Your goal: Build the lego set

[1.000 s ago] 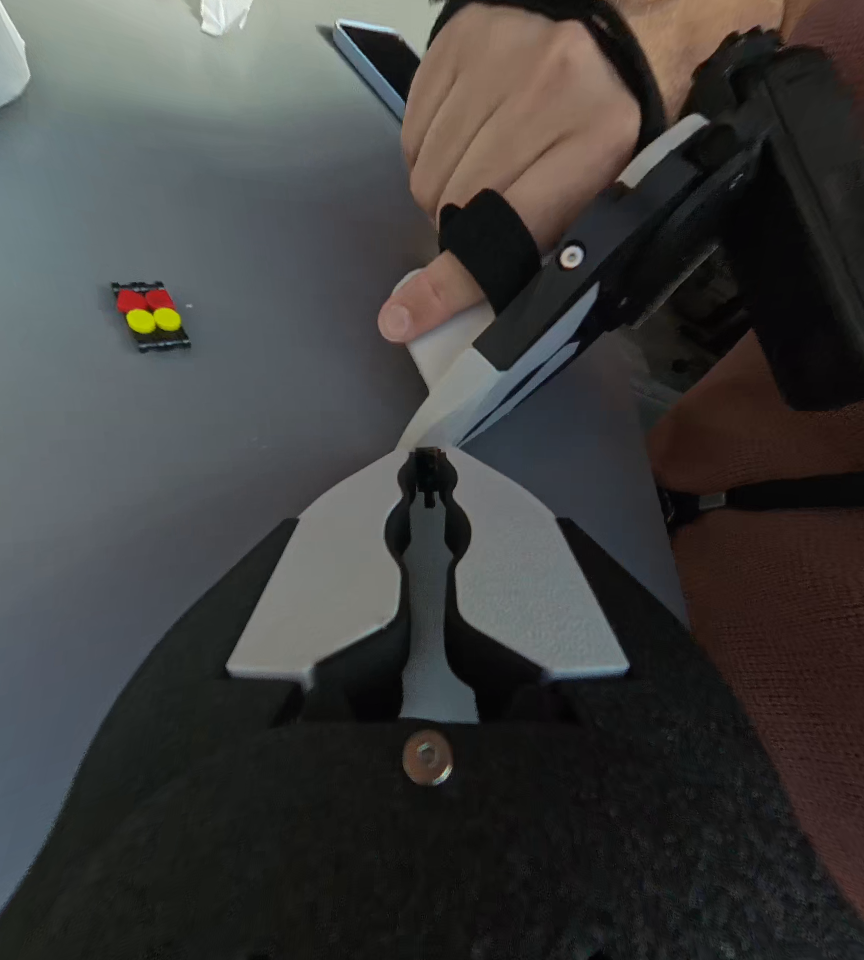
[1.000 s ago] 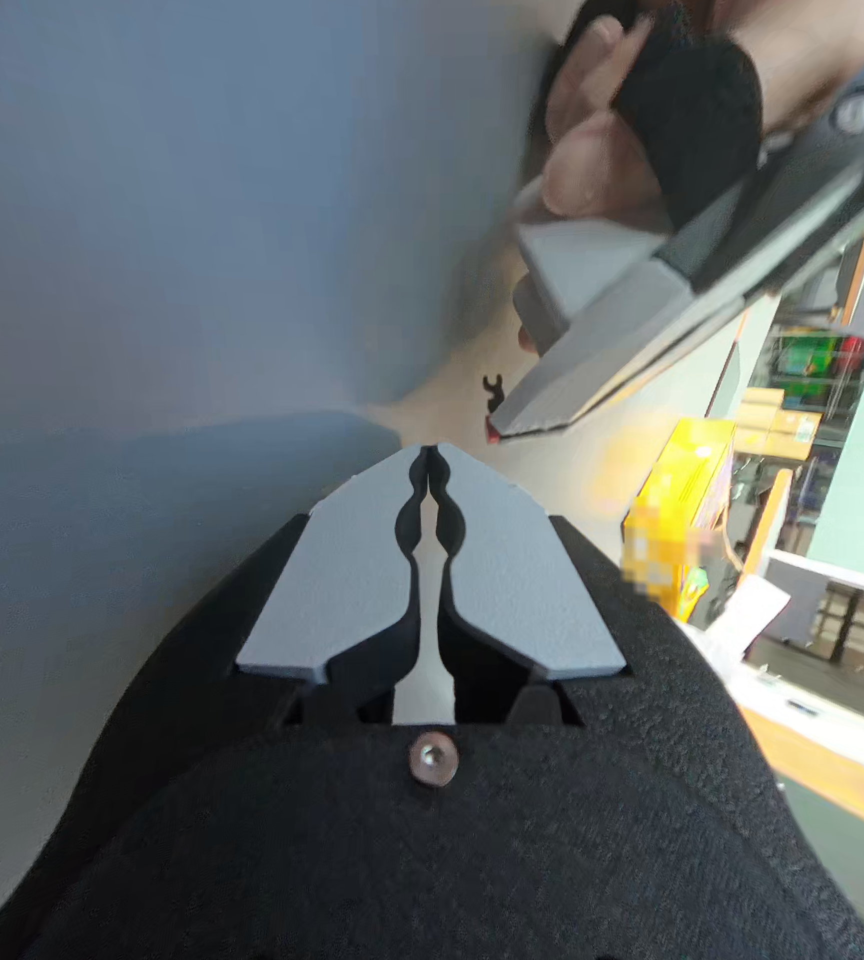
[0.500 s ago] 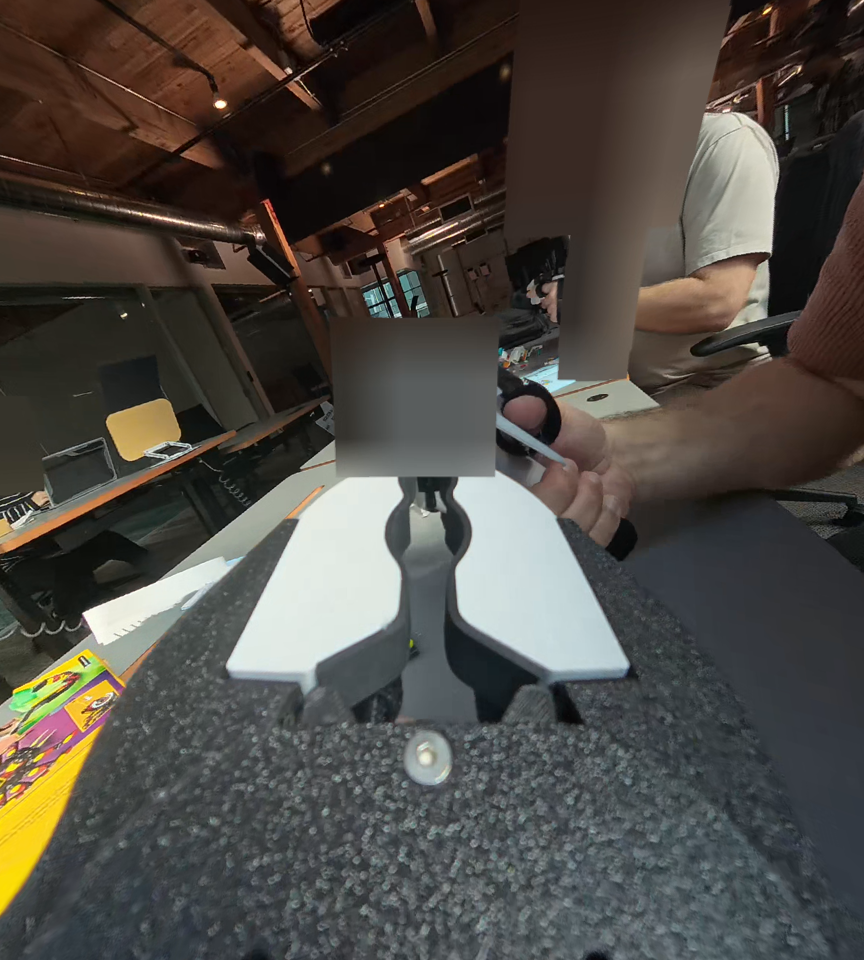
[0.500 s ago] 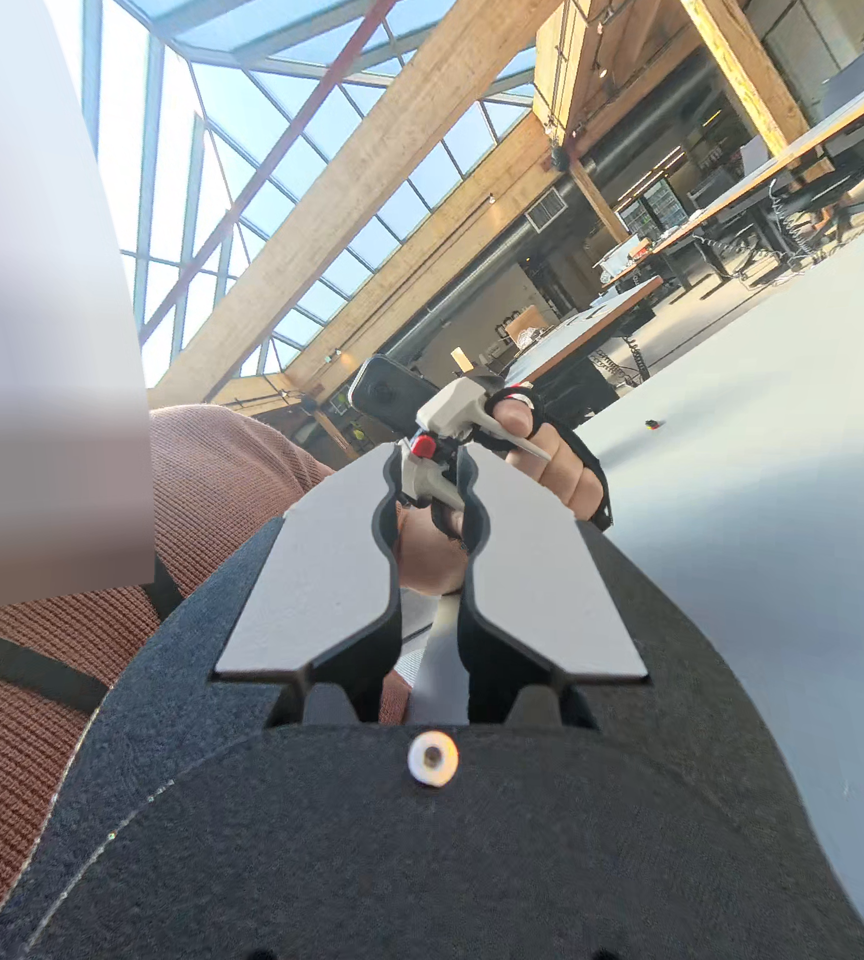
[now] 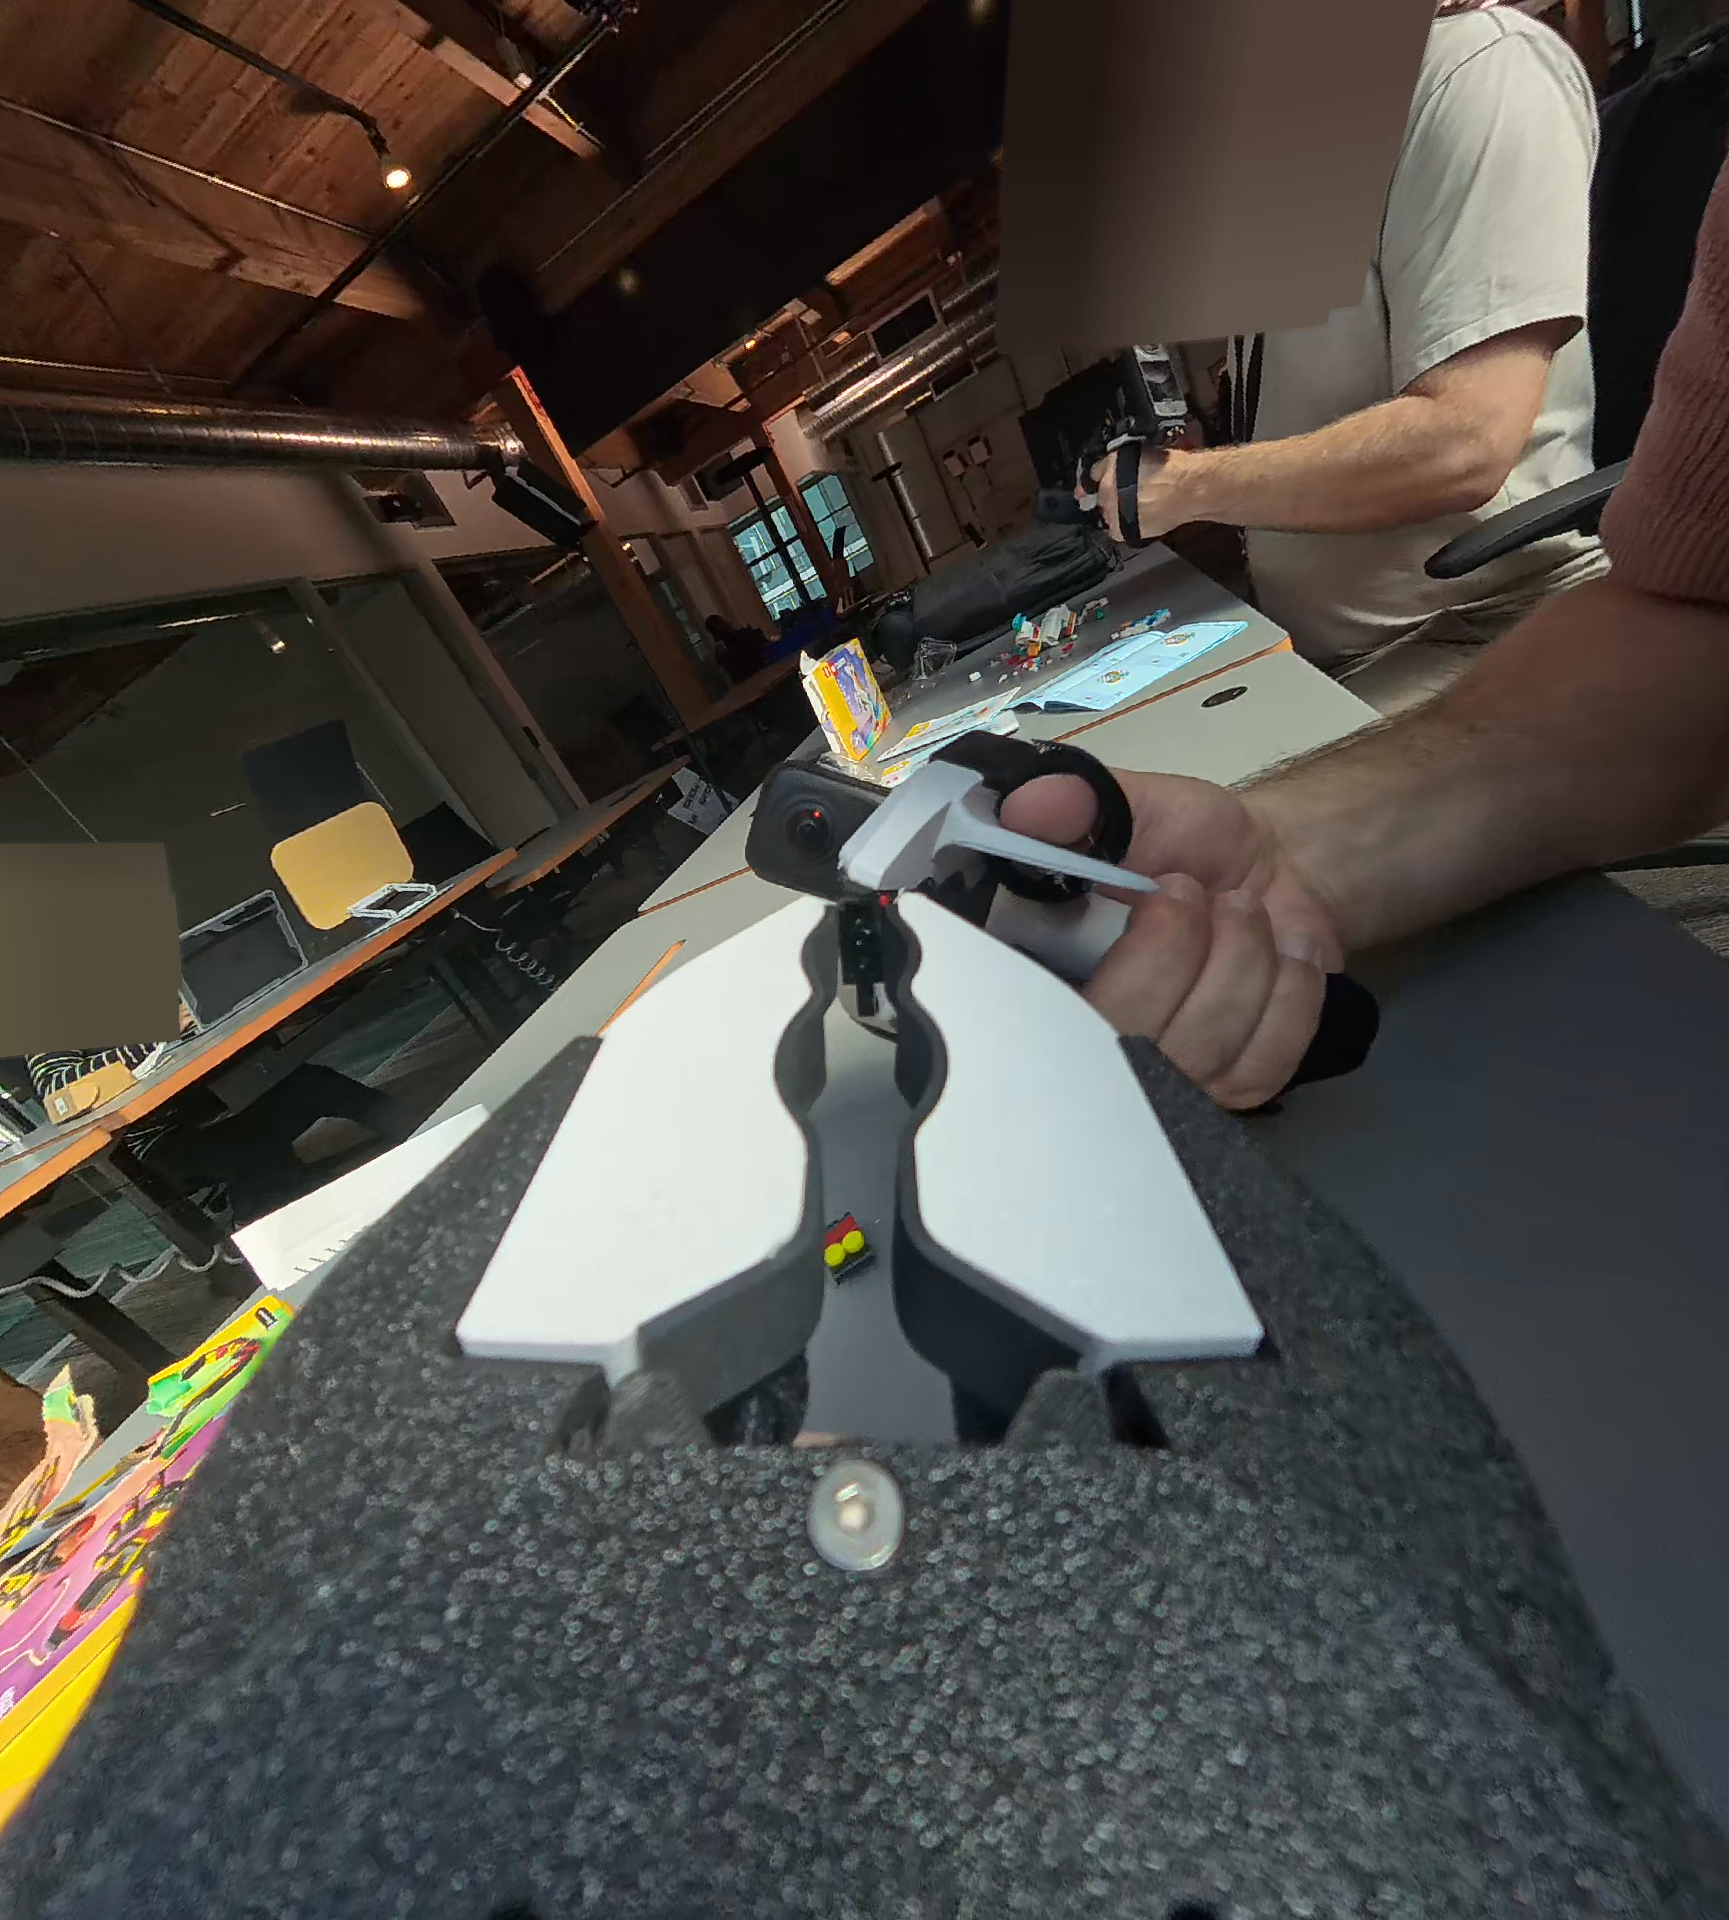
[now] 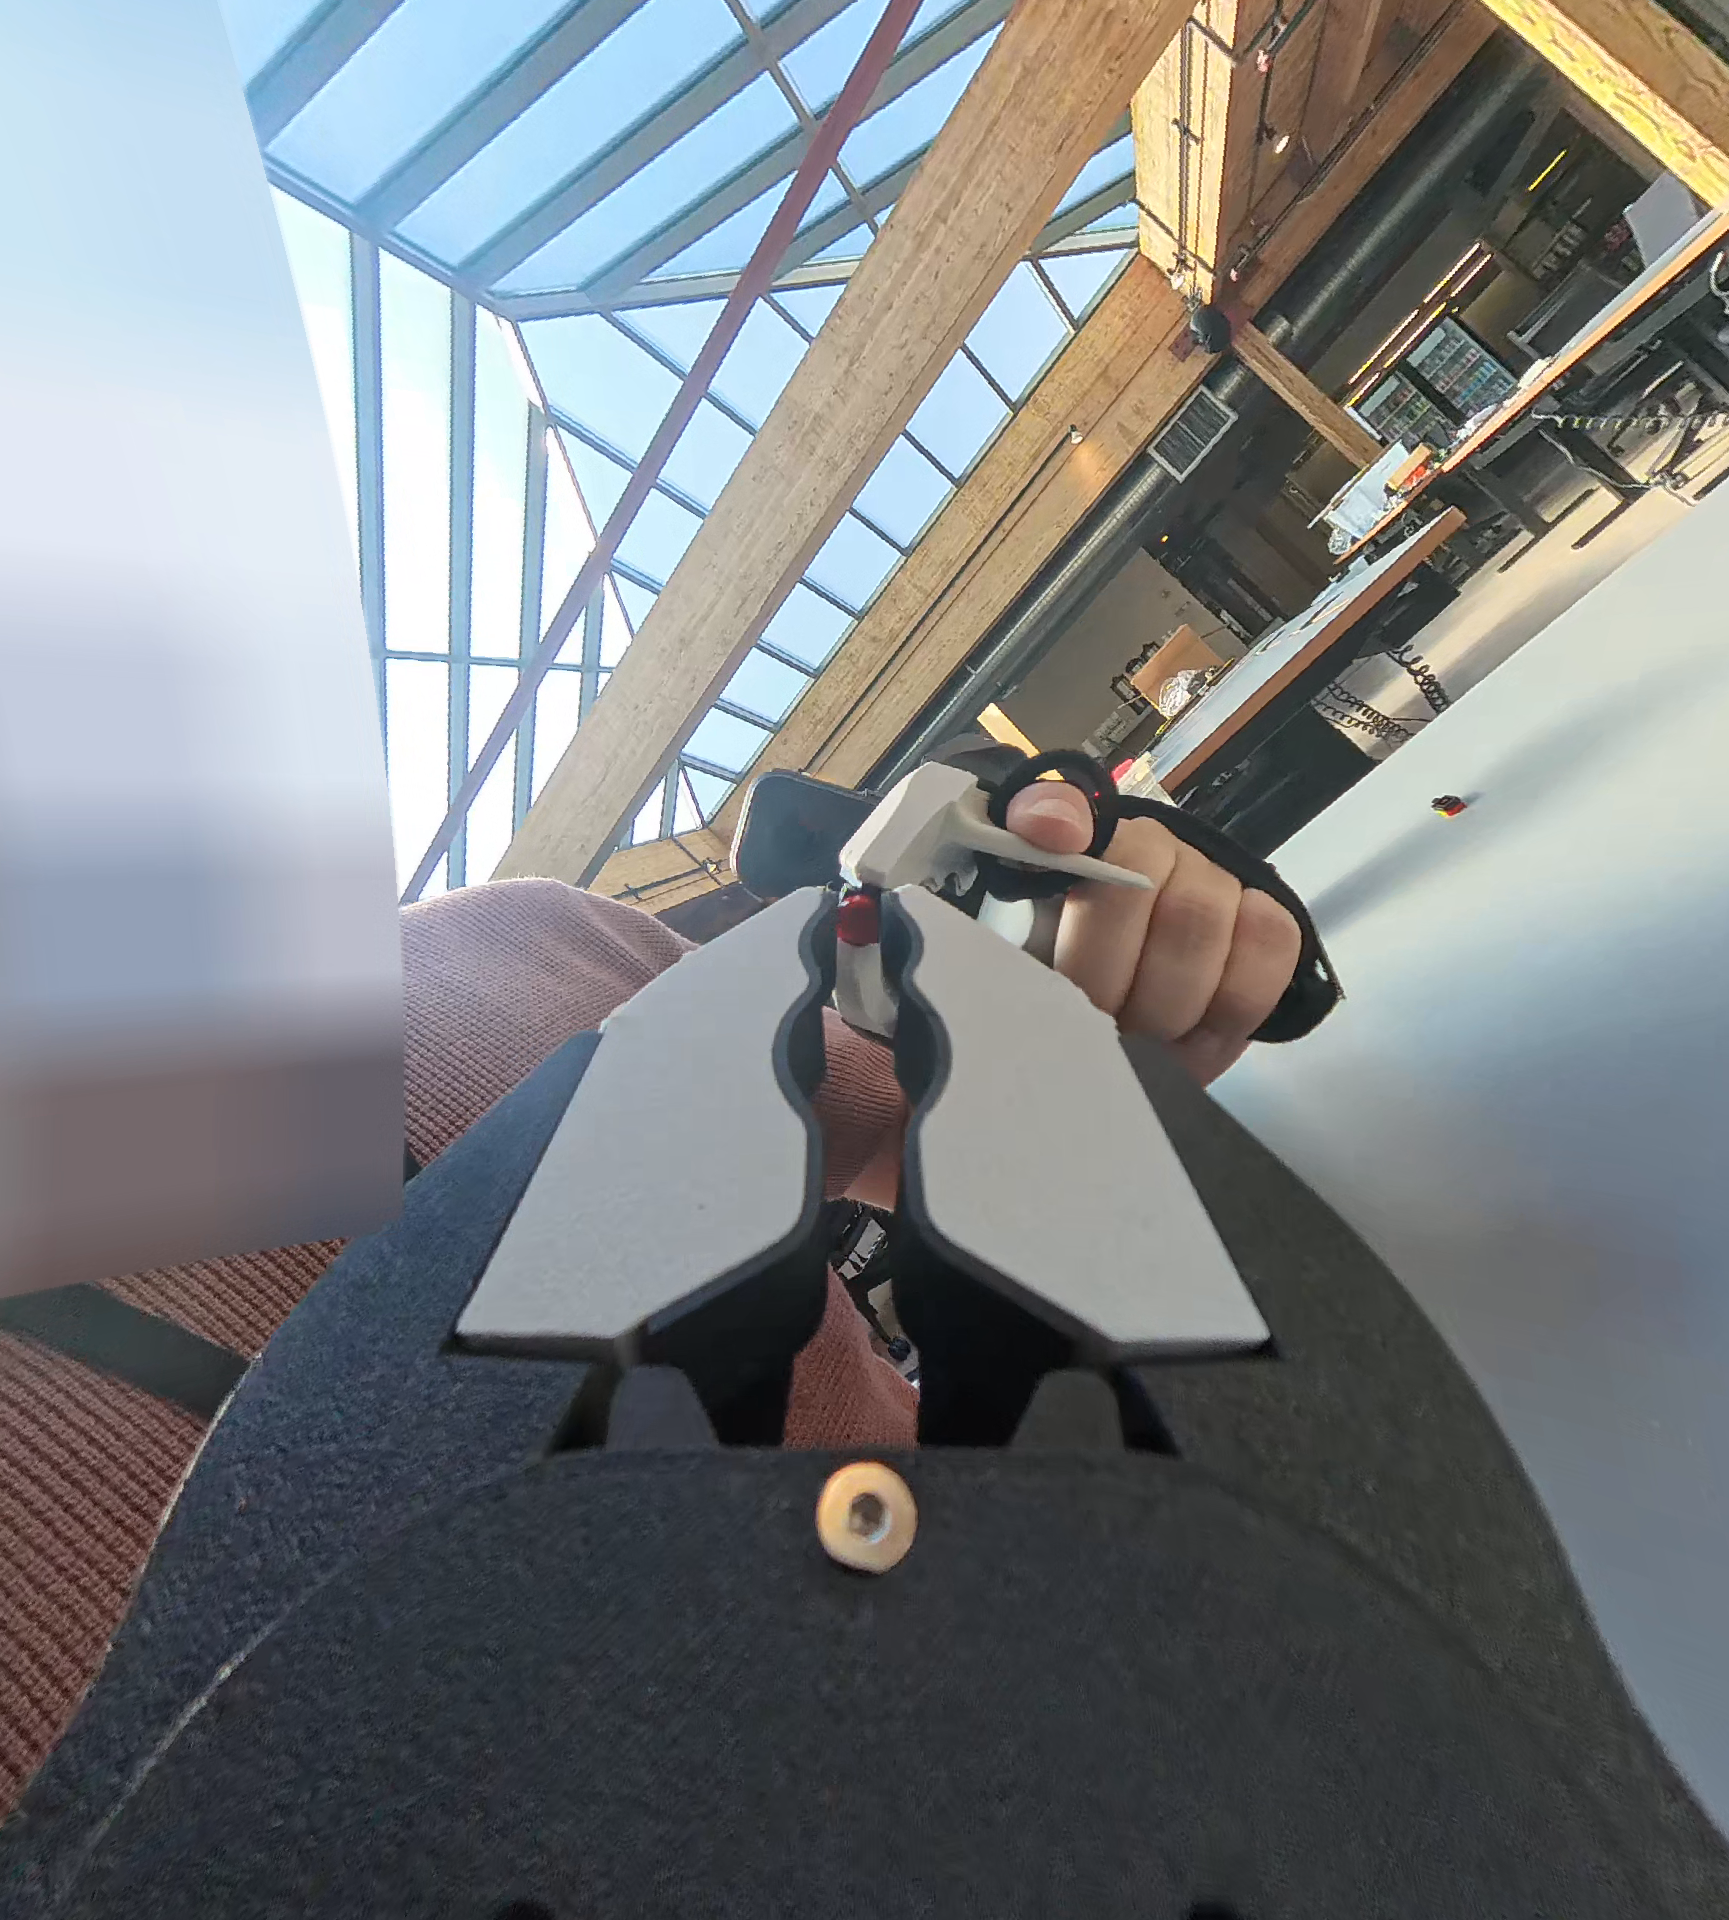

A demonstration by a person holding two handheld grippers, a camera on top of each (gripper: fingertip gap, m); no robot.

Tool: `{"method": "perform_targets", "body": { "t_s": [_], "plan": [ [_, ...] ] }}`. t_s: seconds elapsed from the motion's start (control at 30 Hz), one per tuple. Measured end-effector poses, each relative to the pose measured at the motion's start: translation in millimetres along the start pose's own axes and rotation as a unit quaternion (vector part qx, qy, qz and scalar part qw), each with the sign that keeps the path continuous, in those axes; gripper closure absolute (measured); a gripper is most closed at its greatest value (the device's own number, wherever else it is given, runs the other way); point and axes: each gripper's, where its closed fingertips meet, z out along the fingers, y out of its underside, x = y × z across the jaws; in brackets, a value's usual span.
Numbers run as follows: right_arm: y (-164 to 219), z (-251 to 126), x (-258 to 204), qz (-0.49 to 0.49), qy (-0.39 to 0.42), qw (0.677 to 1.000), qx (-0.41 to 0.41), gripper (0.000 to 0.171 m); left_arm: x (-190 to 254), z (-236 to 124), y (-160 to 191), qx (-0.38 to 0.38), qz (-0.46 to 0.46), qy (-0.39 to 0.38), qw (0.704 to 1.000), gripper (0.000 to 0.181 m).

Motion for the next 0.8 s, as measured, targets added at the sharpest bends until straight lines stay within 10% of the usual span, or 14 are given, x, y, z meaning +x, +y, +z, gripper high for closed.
{"method": "perform_targets", "body": {
  "t_s": [0.43, 0.8],
  "plan": [
    [1.8, -2.8, 6.3, 0.039, -0.002, 0.999, 0.003, 0.164, 0.9, 0.9, 7.0, -0.027, 0.027, -0.006, 0.999, 0.174],
    [-6.6, -4.9, -0.2, -0.201, 0.108, 0.974, -0.012, 0.167, -0.2, 8.2, -0.8, 0.014, -0.200, 0.020, 0.979, 0.174]
  ]
}}
